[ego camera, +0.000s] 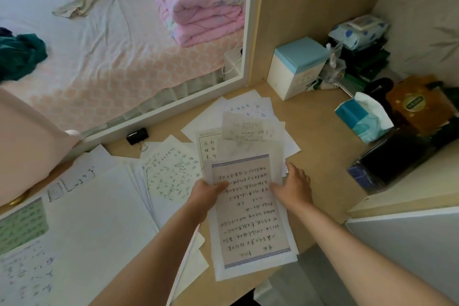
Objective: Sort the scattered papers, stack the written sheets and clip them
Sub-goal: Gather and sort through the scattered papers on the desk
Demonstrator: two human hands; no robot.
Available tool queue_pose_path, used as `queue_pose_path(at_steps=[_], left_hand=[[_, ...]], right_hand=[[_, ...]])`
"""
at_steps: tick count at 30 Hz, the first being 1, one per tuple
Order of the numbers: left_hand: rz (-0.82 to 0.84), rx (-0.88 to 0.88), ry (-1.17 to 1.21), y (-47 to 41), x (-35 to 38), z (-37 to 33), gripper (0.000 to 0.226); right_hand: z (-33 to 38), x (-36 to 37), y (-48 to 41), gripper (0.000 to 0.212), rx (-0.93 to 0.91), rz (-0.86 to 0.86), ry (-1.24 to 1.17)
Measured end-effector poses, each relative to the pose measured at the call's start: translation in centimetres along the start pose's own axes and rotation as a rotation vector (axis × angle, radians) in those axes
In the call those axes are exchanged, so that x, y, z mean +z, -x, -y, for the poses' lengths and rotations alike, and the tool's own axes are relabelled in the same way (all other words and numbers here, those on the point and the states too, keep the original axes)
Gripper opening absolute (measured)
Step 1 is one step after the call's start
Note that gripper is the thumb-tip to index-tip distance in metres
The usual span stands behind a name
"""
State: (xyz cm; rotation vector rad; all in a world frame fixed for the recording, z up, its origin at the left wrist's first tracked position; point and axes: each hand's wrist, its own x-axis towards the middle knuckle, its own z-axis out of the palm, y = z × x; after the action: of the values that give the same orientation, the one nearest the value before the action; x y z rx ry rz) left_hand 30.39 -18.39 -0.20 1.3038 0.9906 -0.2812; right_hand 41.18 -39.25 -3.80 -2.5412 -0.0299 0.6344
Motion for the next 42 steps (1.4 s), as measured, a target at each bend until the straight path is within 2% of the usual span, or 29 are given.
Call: queue_pose_path(at_steps=[2,4,7,10,14,18,19,21,23,25,27,32,35,37,40,42], left_hand=[[0.03,0.021,0.017,0.4,-1.8,0.2,0.026],[0.043,0.031,0.065,0.8,-3.5,0.4,0.026],[0.058,0.022,0.111,1.3,-5.5,0.7,0.026],[0.012,0.084,0.094,1.7,-6.9,0.9,0.029],[-0.268,0.065,0.063,1.9,-9.2,1.4,0.023],[-0.468,0.009,-0.236,1.4,-12.9,2.2,0.024],[-0.515,-0.012,-0.327,1.3,-13.7,2.3,0.031],[-0.63,-0.066,-0.48,0.9,-15.0,2.3,0.062],[-0.665,-0.034,-0.588,0.8,-15.6,1.7,0.091],[-0.633,0.098,-0.655,0.4,-15.2,0.9,0.092],[-0.548,0.266,-0.696,-0.4,-14.2,0.1,0.077],[-0.177,0.556,-0.941,-2.8,-9.6,-1.7,0.053],[-0.091,0.549,-1.14,-4.1,-6.4,-2.0,0.054],[-0.07,0.509,-1.27,-5.2,-4.7,-1.9,0.062],[-0.003,0.437,-1.37,-6.9,-2.6,-1.7,0.081],[0.047,0.435,-1.386,-7.5,-1.6,-1.6,0.084]], right_hand=[[1.2,0.0,-0.3,0.093,-0.011,0.048,-0.176],[2.8,0.2,-0.4,0.09,-0.004,0.133,-0.424],[5.1,1.2,-0.6,0.056,-0.007,0.258,-0.569],[7.3,2.6,-0.1,0.039,-0.082,0.353,-0.452],[10.0,4.4,0.9,0.031,-0.194,0.438,-0.29],[12.8,6.3,1.3,0.031,-0.334,0.532,-0.027],[13.4,6.8,1.3,0.033,-0.367,0.499,0.051],[14.1,7.1,1.0,0.039,-0.396,0.358,0.228],[14.0,6.7,0.4,0.049,-0.375,0.237,0.34],[13.3,5.6,-0.4,0.055,-0.312,0.198,0.397],[12.6,4.4,-1.3,0.061,-0.248,0.22,0.471],[10.2,2.8,-1.6,0.067,-0.185,0.354,0.554],[8.9,2.4,-0.9,0.053,-0.256,0.275,0.561],[8.0,1.8,-1.5,0.052,-0.248,0.207,0.5],[6.7,0.3,-4.0,0.048,-0.11,0.027,0.337],[6.3,-0.5,-5.6,0.058,0.034,-0.005,0.206]])
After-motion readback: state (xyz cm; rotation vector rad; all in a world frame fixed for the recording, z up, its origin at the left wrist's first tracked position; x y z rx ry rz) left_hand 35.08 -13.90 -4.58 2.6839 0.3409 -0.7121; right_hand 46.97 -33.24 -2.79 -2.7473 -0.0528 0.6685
